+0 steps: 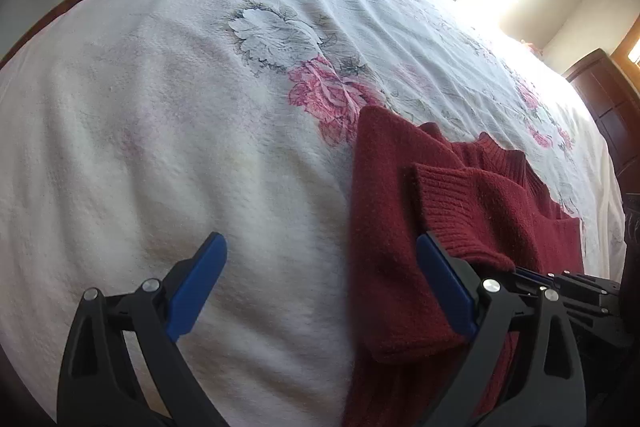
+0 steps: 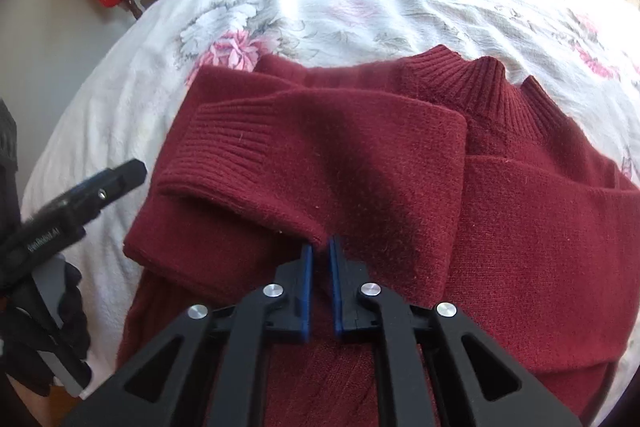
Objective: Fold small clothes
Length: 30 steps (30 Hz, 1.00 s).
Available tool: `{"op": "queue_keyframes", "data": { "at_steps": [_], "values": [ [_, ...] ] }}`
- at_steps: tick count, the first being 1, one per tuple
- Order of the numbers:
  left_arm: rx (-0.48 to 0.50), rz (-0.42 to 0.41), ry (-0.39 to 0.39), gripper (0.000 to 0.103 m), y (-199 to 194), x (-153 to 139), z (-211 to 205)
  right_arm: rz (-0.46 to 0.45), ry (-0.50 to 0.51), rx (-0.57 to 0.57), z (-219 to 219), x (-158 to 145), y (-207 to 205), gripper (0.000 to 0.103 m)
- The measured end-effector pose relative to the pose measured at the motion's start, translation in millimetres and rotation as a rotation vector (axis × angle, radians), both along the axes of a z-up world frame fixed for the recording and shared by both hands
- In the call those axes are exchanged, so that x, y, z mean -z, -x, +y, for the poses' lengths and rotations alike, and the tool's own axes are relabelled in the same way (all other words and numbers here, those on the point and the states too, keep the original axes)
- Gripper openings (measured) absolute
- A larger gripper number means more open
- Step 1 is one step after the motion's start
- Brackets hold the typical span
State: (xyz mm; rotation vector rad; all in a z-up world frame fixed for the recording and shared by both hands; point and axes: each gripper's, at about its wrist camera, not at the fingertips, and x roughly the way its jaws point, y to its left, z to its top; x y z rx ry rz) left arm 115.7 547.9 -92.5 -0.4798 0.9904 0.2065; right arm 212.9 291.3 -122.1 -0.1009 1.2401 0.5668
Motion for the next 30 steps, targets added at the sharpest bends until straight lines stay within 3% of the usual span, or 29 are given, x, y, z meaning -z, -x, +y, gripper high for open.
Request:
{"op": "queue_keyframes", "data": {
  "at_steps": [5, 7, 10, 12, 14, 17, 20, 25, 28, 30],
  "values": [
    [0.004, -0.003, -0.009, 0.095, 0, -1, -3, 0.122, -0.255, 0.166, -62, -12, -21, 0.006],
    [0.009, 0.001, -0.012, 0.095, 0, 0, -4, 0.184, -0.291, 0.257, -93, -8, -31, 0.006],
    [0.015, 0.017, -0.022, 0.095, -2, 4, -8, 0.219, -0.246, 0.333, -134, 0, -43, 0.01],
    [0.022, 0.026, -0.028, 0.095, -4, 6, -11, 0.228, -0.166, 0.344, -151, 4, -50, 0.023],
    [0.031, 0.032, -0.039, 0.095, -4, 7, -14, 0.224, -0.049, 0.337, -162, 5, -53, 0.026],
    [0.044, 0.026, -0.063, 0.095, -5, 3, -17, 0.123, 0.069, 0.342, -176, -9, -55, 0.026],
    [0.041, 0.005, -0.063, 0.095, -5, -4, -18, 0.007, 0.054, 0.251, -166, -33, -48, 0.026],
    [0.042, -0.026, -0.039, 0.095, -7, -12, -24, -0.109, -0.006, -0.068, -97, -66, -7, 0.03],
    [0.053, -0.036, -0.017, 0.095, -9, -14, -30, -0.119, 0.004, -0.217, -54, -64, 20, 0.031],
    [0.058, -0.037, -0.014, 0.095, -10, -14, -33, -0.107, 0.05, -0.259, -36, -48, 32, 0.032]
  ]
}}
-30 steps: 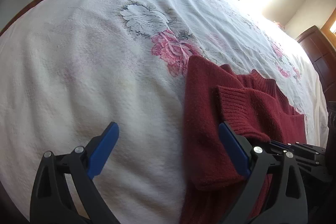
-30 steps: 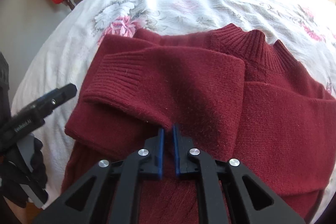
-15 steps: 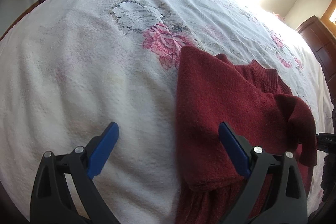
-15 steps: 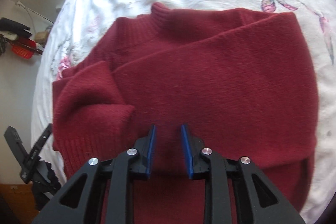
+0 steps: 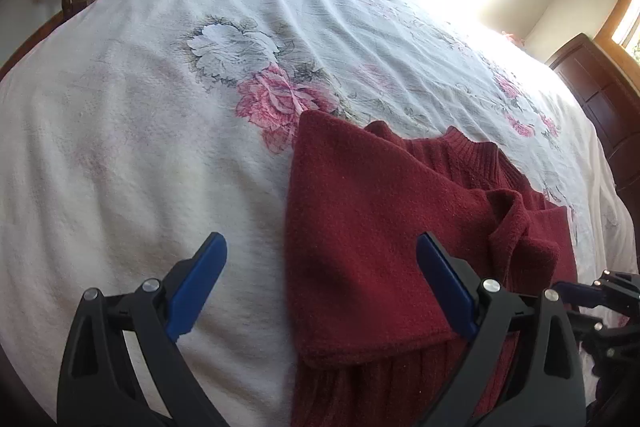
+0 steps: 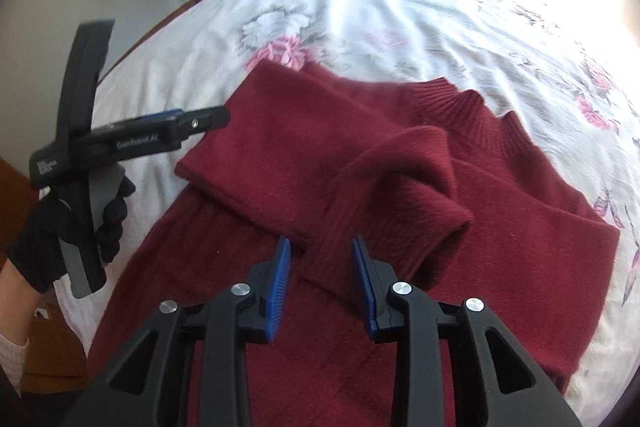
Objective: Fold small clothes
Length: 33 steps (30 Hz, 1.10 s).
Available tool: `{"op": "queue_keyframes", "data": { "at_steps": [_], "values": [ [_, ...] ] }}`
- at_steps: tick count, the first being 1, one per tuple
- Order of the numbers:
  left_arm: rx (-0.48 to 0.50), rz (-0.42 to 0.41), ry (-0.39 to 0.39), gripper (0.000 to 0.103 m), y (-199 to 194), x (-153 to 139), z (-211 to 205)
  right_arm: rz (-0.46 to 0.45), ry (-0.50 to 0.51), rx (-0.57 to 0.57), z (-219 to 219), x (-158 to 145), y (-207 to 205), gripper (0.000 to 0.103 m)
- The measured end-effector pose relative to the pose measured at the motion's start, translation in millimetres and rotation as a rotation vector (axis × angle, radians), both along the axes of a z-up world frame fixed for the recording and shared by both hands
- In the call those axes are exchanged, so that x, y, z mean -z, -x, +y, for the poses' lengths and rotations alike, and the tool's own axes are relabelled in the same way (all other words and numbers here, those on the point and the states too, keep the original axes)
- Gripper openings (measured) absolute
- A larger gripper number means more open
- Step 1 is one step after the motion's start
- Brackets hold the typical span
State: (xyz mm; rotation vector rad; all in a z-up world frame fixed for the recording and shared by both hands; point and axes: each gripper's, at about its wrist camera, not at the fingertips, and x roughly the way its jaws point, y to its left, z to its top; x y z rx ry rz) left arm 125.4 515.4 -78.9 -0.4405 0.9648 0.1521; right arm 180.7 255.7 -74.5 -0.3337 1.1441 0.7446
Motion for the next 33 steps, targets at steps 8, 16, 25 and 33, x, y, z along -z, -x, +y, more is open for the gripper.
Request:
{"op": "queue_keyframes", "data": {
  "at_steps": [8, 16, 25, 33],
  "values": [
    [0.02, 0.033, 0.006, 0.095, -6, 15, -12, -0.094, 0.188, -0.033, 15, 46, 15, 0.024],
    [0.049, 0.091, -0.033, 0.095, -9, 35, -22, -0.003, -0.051, 0.102, -50, 5, -16, 0.013],
    [0.052, 0.092, -0.059, 0.095, -10, 37, -25, 0.239, -0.394, 0.435, -183, -22, -86, 0.013],
    [0.04, 0.022, -0.061, 0.095, -9, 20, -26, 0.202, -0.255, 0.642, -256, 16, -103, 0.025]
  ]
}}
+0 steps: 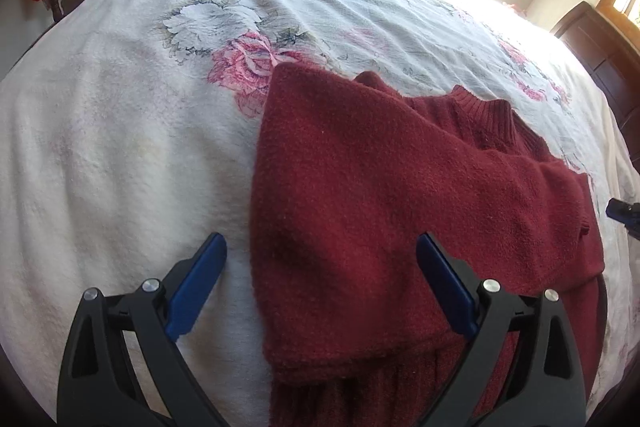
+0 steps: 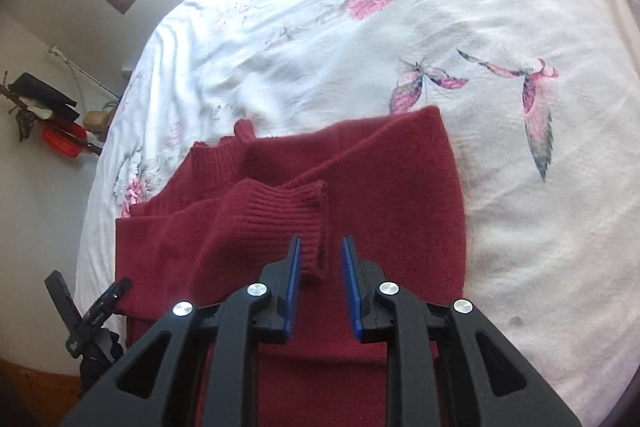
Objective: Fold small clothes
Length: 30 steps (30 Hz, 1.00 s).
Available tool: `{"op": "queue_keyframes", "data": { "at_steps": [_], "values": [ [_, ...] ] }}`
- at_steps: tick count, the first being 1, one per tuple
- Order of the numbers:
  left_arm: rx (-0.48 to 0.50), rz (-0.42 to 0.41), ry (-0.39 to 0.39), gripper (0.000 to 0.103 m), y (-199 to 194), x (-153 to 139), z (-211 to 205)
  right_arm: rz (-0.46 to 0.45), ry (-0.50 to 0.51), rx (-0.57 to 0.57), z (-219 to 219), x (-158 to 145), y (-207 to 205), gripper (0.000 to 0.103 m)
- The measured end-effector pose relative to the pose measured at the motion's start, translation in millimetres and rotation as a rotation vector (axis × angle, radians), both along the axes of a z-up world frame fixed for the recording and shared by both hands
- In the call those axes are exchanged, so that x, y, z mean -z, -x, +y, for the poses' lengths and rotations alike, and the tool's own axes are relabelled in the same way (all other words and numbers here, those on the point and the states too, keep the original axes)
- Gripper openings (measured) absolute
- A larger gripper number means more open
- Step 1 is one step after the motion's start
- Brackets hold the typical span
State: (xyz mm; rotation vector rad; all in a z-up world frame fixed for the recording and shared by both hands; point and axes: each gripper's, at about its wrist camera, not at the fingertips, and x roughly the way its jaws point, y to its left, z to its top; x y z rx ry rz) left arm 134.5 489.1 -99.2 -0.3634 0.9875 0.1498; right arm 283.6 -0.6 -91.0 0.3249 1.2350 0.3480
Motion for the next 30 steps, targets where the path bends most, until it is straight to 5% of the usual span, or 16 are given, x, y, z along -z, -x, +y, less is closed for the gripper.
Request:
{"op": "queue_keyframes", "data": {
  "at_steps": [2, 10, 16, 25, 30],
  "values": [
    [0.005, -0.038, -0.008, 0.095, 0, -11, -2, 0.024, -0.015, -0.023, 1, 9, 5, 0.04],
    [0.059, -0.03, 0.003, 0.095, -12, -8, -28, 0.113, -0.116, -0.028, 17, 45, 4, 0.04],
    [0.105, 0.005, -0.075, 0.095, -8, 6, -36, 0.003, -0.087, -0.014, 24, 38, 6, 0.011],
    [0.082, 0.018, -0.047, 0.095, -4, 12, -24, 0.011, 0.027, -0.044, 11, -2, 31, 0.01],
    [0.085, 0.027, -0.057, 0.095, -6, 8, -30, 0.078, 0.121, 0.003, -2, 22, 26, 0.015]
  ]
}}
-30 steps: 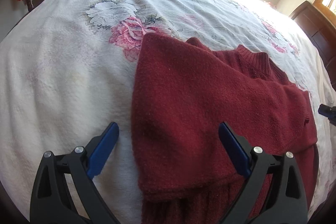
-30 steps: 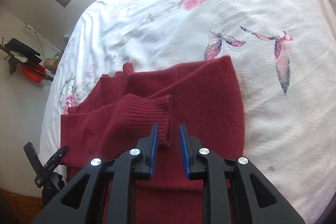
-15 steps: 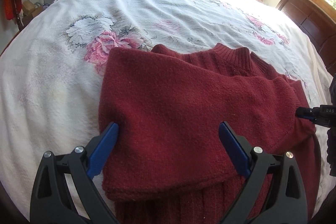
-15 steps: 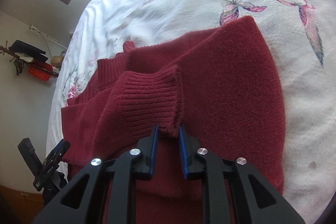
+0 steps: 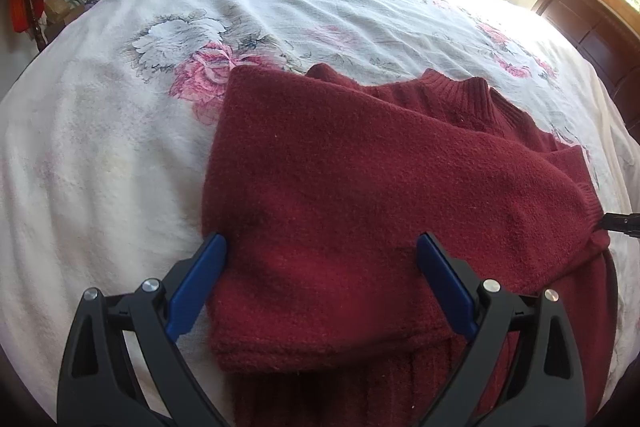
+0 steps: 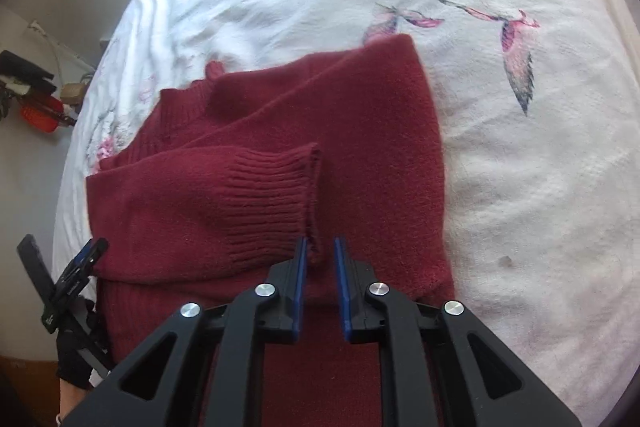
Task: Fold small clothes
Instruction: 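Open both grippers and lift them away from the folded sweater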
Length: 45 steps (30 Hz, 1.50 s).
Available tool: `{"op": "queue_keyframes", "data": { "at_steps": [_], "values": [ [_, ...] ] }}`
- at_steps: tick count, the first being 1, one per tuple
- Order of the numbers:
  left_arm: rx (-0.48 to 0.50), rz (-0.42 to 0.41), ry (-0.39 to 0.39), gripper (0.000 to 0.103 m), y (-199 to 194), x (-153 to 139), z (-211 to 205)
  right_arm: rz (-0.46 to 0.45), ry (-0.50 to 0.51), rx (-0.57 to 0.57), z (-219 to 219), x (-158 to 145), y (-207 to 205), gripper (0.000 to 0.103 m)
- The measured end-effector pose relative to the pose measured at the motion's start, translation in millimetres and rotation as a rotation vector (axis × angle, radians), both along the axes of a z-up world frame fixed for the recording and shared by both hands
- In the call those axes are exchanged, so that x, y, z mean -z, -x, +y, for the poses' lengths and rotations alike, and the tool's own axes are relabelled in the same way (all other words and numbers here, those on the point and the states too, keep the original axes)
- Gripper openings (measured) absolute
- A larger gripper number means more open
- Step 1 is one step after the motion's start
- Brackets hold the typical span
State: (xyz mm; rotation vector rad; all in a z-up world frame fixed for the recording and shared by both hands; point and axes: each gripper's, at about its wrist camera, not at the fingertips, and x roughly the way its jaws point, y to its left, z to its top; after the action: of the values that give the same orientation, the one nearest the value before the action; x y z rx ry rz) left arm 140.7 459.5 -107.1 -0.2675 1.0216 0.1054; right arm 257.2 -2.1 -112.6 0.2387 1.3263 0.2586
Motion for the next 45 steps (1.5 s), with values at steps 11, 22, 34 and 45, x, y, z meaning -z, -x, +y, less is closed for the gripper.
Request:
{"op": "queue_keyframes", "data": {
  "at_steps": [11, 22, 34, 45],
  "values": [
    [0.01, -0.059, 0.115, 0.095, -12, -19, -16, -0.166, -0.149, -0.073, 24, -21, -10, 0.019],
    [0.153, 0.009, -0.031, 0.095, -4, 9, -32, -0.082, -0.191, 0.001, -2, 28, -9, 0.018],
    [-0.008, 0.086, -0.019, 0.095, 55, -53, -8, -0.059, 0.056, -0.04, -47, -42, 70, 0.037],
    [-0.125, 0.15, 0.237, 0.095, 198, -130, -47, 0.002, -0.066, -0.042, -84, -102, 206, 0.046]
  ]
}}
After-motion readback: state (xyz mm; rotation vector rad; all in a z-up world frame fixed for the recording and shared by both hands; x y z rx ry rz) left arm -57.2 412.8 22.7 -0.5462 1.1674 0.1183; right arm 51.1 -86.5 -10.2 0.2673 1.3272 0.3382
